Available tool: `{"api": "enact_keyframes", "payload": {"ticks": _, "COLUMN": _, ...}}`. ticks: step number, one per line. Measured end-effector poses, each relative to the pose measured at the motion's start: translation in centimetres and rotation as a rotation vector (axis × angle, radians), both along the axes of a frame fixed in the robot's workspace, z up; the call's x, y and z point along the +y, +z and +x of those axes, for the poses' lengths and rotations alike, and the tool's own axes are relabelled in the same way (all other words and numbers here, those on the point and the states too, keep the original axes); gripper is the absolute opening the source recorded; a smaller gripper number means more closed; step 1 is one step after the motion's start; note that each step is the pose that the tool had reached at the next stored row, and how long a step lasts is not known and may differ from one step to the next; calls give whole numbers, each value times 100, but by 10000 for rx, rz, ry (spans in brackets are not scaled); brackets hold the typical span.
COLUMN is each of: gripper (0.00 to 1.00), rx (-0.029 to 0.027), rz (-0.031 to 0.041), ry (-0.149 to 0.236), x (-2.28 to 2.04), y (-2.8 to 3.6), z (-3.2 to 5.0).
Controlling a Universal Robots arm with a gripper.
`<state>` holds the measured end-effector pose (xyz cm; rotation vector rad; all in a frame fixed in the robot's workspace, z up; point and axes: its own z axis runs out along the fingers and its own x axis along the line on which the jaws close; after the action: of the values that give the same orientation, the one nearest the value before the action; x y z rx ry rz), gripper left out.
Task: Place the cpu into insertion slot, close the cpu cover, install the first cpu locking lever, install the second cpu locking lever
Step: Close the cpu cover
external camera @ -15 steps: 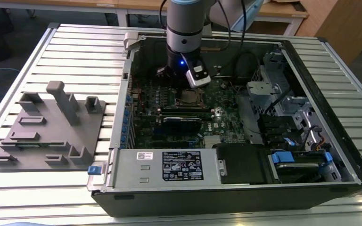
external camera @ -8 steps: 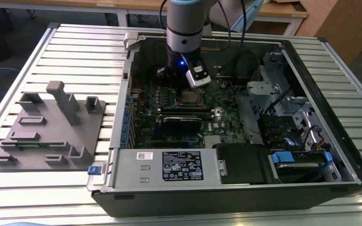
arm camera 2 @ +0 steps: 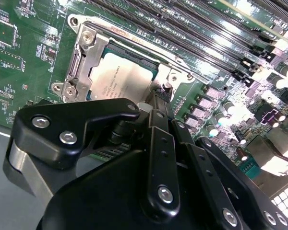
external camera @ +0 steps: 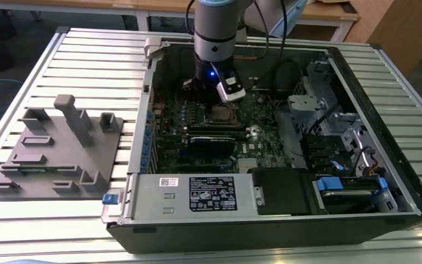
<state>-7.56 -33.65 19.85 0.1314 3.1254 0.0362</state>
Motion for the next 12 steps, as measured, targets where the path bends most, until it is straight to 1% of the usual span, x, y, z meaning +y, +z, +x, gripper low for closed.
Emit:
{"api": "enact_keyframes", "payload": {"ticks": 5, "gripper": 10, "rx": -4, "rz": 6, "ry": 0, "x": 1, "y": 5, "z": 1}}
{"api": "enact_keyframes", "payload": {"ticks": 12, "gripper": 10, "rx": -1, "rz": 2, "ry": -1, "x": 0, "y": 71, "z": 0}}
